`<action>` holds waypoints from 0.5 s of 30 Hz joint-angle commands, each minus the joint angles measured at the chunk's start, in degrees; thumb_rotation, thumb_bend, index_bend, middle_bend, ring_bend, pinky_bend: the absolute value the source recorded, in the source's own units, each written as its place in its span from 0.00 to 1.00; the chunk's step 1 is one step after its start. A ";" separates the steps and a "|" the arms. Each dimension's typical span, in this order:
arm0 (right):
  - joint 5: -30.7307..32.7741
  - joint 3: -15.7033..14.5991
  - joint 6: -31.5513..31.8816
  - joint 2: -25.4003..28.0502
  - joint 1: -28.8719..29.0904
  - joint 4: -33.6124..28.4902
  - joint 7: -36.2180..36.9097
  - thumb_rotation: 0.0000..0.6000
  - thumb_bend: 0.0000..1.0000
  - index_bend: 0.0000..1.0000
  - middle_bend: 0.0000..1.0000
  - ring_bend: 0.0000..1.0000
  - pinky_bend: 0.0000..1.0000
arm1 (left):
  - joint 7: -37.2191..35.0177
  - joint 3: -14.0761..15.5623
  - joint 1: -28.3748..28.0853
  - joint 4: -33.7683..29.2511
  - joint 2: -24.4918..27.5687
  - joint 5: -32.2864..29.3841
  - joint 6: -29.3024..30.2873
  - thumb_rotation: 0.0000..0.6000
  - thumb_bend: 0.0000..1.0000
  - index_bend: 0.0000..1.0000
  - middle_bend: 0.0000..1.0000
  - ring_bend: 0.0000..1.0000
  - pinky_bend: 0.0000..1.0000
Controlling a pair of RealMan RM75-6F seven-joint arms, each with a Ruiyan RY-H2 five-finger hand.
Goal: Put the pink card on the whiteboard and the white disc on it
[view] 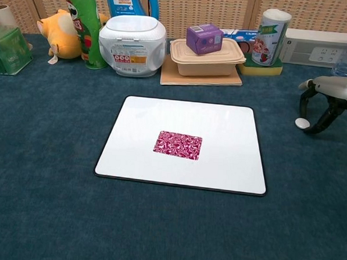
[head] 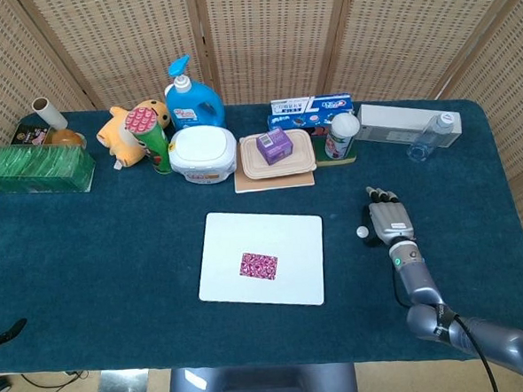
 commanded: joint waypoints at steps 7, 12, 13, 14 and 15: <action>-0.26 0.67 1.50 1.72 0.28 -3.86 -0.68 1.00 0.36 0.54 0.06 0.00 0.04 | 0.04 -0.01 -0.18 -0.03 0.04 -0.10 -0.35 1.00 0.07 0.00 0.00 0.00 0.00; 0.84 1.34 2.43 2.60 1.29 -8.52 -2.29 1.00 0.36 0.54 0.06 0.00 0.04 | -0.07 0.12 -0.21 -0.06 0.14 0.05 -0.48 1.00 0.07 0.00 0.00 0.00 0.00; 1.28 1.40 2.72 2.63 1.64 -9.69 -2.94 1.00 0.36 0.54 0.06 0.00 0.04 | -0.18 0.14 -0.23 -0.05 0.18 0.11 -0.50 1.00 0.07 0.00 0.00 0.00 0.00; 1.66 1.43 2.94 2.59 1.95 -10.61 -3.48 1.00 0.36 0.54 0.06 0.00 0.04 | -0.27 0.16 -0.22 -0.03 0.22 0.16 -0.51 1.00 0.07 0.00 0.00 0.00 0.00; 2.16 1.49 3.24 2.44 2.40 -11.84 -4.20 1.00 0.36 0.54 0.06 0.00 0.04 | -0.41 0.18 -0.22 -0.01 0.27 0.21 -0.49 1.00 0.07 0.00 0.00 0.00 0.00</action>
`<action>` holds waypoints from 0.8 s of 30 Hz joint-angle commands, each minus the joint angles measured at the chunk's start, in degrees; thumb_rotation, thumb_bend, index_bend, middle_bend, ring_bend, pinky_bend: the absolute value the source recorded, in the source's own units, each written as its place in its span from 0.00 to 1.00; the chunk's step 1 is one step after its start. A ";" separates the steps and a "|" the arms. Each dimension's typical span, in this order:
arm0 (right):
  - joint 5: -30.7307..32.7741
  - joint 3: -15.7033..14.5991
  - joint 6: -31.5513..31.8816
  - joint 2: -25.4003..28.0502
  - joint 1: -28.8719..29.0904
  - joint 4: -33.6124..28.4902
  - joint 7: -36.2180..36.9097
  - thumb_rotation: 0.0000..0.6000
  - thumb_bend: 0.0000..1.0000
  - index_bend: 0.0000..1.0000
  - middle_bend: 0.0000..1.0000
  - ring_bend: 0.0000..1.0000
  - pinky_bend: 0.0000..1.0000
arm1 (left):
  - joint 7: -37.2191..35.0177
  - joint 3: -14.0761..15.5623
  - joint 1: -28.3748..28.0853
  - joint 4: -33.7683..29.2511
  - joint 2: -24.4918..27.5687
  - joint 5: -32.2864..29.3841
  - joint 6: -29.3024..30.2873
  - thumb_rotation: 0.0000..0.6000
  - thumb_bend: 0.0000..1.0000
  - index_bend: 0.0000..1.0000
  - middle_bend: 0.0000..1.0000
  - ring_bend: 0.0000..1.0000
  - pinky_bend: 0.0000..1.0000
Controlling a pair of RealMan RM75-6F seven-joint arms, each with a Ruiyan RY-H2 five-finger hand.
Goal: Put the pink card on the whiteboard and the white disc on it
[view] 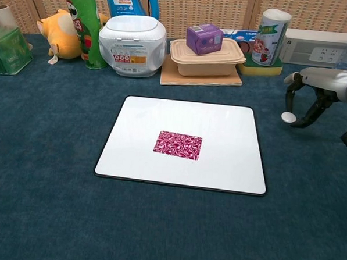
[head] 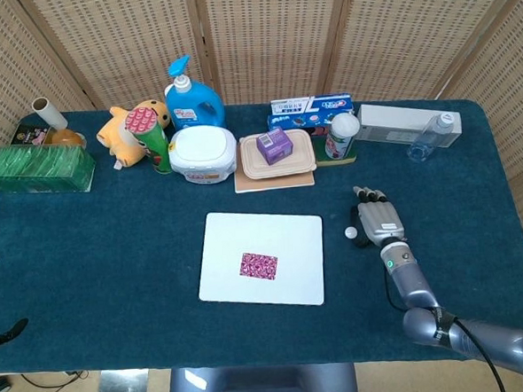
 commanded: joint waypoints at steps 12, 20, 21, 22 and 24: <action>6.09 0.34 4.34 -6.07 7.76 -10.65 -10.41 1.00 0.36 0.54 0.07 0.00 0.04 | -1.48 0.56 -0.04 0.40 0.58 1.00 -0.34 1.00 0.07 0.00 0.00 0.00 0.00; 10.16 1.52 8.44 -10.17 12.43 -12.81 -16.50 1.00 0.36 0.54 0.07 0.00 0.04 | -2.41 0.66 -0.45 0.64 1.03 1.20 -1.06 1.00 0.07 0.00 0.00 0.00 0.00; 10.60 1.65 8.90 -10.56 12.90 -13.01 -17.09 1.00 0.36 0.54 0.07 0.00 0.04 | -2.60 0.67 -0.45 0.71 1.09 1.26 -1.05 1.00 0.07 0.00 0.00 0.00 0.00; 11.05 1.79 9.33 -10.97 13.35 -13.18 -17.66 1.00 0.36 0.54 0.07 0.00 0.04 | -2.81 0.68 -0.45 0.77 1.16 1.32 -1.03 1.00 0.07 0.00 0.00 0.00 0.00; 12.33 1.99 10.42 -12.32 14.52 -13.03 -19.25 1.00 0.36 0.54 0.07 0.00 0.04 | -3.28 0.72 -0.45 0.96 1.32 1.46 -1.00 1.00 0.07 0.00 0.00 0.00 0.00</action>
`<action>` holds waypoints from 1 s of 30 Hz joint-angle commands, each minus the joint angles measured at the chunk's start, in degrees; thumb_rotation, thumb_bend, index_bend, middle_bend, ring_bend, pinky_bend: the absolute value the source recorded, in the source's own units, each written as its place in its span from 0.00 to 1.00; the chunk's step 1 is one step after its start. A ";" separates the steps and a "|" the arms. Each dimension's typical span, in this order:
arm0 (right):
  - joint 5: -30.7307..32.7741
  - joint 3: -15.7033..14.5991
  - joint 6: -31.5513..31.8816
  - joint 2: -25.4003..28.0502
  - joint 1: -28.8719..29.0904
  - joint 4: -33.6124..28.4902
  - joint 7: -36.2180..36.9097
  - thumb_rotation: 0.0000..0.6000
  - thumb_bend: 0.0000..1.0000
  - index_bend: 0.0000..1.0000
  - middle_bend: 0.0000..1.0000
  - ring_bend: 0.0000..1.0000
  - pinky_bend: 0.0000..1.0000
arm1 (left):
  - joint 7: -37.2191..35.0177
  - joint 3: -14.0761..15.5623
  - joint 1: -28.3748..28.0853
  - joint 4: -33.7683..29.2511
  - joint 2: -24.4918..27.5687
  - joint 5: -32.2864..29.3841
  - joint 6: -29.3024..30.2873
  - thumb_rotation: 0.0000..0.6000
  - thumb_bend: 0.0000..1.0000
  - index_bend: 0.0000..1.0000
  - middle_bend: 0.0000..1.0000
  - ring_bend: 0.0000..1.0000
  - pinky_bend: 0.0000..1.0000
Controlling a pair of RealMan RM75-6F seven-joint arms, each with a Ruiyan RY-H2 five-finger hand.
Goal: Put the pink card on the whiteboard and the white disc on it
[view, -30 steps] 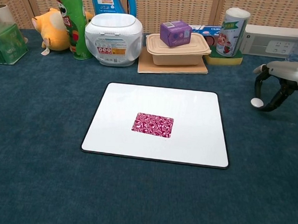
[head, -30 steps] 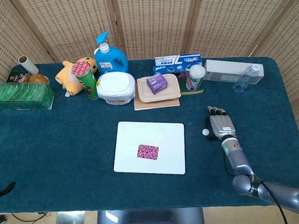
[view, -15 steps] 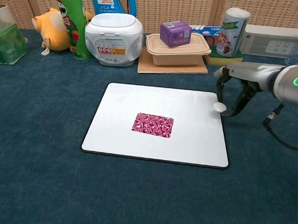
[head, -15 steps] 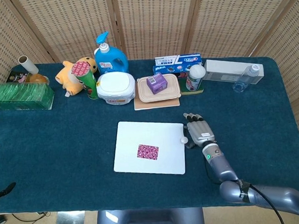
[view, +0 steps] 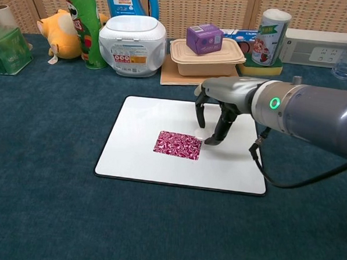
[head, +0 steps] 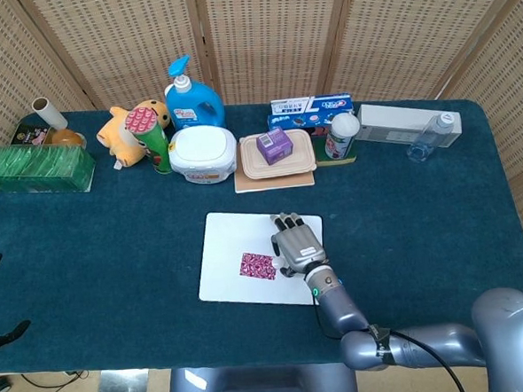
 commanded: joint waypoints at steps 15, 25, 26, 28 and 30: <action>5.91 1.14 2.78 -4.61 3.37 3.36 -3.43 1.00 0.36 0.54 0.07 0.00 0.04 | -2.30 0.26 -0.18 0.66 0.80 0.35 -0.34 1.00 0.07 0.00 0.00 0.00 0.00; 6.85 2.20 3.73 -6.65 5.13 3.93 -4.84 1.00 0.36 0.54 0.07 0.00 0.04 | -2.98 0.28 -0.04 0.70 1.03 0.36 -0.02 1.00 0.07 0.00 0.00 0.00 0.00; 6.96 2.27 3.73 -6.87 5.28 4.13 -4.94 1.00 0.36 0.54 0.07 0.00 0.04 | -3.16 0.25 -0.01 0.75 1.07 0.31 0.04 1.00 0.07 0.00 0.00 0.00 0.00; 7.12 2.45 3.82 -7.41 5.61 4.57 -5.13 1.00 0.36 0.54 0.07 0.00 0.04 | -3.65 0.22 0.02 0.86 1.19 0.26 0.09 1.00 0.07 0.00 0.00 0.00 0.00; 7.26 2.48 3.87 -7.82 5.85 4.89 -5.36 1.00 0.36 0.54 0.07 0.00 0.04 | -3.88 0.22 -0.01 0.97 1.25 0.29 0.07 1.00 0.07 0.00 0.00 0.00 0.00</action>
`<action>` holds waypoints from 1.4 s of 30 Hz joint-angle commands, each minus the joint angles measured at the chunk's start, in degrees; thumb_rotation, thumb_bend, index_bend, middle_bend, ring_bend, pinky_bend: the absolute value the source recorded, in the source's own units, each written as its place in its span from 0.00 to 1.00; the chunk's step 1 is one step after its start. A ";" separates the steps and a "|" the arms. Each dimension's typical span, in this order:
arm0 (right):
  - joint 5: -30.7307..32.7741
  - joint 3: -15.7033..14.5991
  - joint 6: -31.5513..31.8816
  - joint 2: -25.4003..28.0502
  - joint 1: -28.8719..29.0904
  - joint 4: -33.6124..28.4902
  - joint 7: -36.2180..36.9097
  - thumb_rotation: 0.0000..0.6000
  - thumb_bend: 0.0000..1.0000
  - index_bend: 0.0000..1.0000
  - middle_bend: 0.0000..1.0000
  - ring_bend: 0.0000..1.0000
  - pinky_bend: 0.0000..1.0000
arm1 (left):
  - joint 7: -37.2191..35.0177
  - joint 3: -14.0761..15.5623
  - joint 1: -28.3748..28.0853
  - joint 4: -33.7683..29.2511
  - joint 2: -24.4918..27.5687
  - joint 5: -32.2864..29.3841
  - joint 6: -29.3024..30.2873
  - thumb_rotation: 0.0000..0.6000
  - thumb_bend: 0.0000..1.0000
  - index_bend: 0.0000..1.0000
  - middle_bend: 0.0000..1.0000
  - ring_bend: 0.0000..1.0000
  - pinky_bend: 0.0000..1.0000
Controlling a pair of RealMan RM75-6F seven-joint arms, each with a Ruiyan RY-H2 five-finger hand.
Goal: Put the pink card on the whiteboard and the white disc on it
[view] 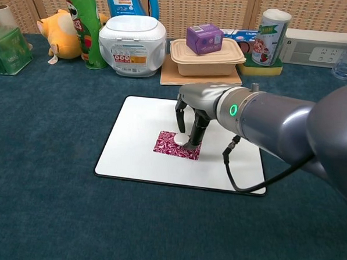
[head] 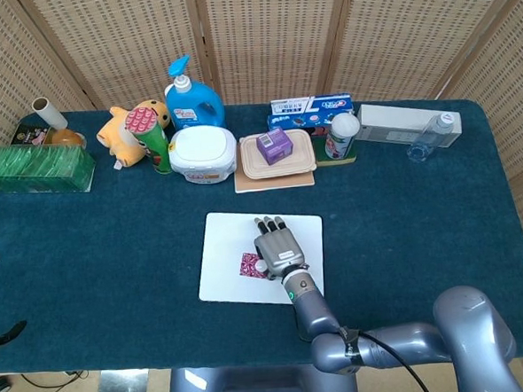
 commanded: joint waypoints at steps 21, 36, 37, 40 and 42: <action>1.41 1.46 0.59 -3.67 1.72 3.64 -1.35 1.00 0.36 0.51 0.07 0.00 0.04 | -4.72 0.09 0.31 1.11 1.41 0.16 0.35 1.00 0.07 0.00 0.00 0.00 0.00; -1.13 0.89 1.54 -0.78 0.38 -0.84 -0.72 1.00 0.36 0.19 0.04 0.00 0.04 | -5.19 0.14 0.62 1.36 1.40 0.42 0.94 1.00 0.07 0.00 0.00 0.00 0.00; -1.42 0.71 1.74 -0.24 0.16 -1.38 -0.71 1.00 0.36 0.19 0.04 0.00 0.04 | -5.16 0.13 0.63 1.37 1.38 0.42 0.97 1.00 0.07 0.00 0.00 0.00 0.00; -2.93 -0.16 1.90 1.90 -0.93 -3.17 0.01 1.00 0.36 0.19 0.04 0.00 0.04 | -5.06 0.19 0.69 1.45 1.30 0.56 1.07 1.00 0.07 0.00 0.00 0.00 0.00; -5.62 -1.42 1.48 4.74 -2.61 -4.78 1.85 1.00 0.36 0.19 0.04 0.00 0.05 | -4.92 0.24 0.78 1.49 1.22 0.75 1.27 1.00 0.07 0.00 0.00 0.00 0.00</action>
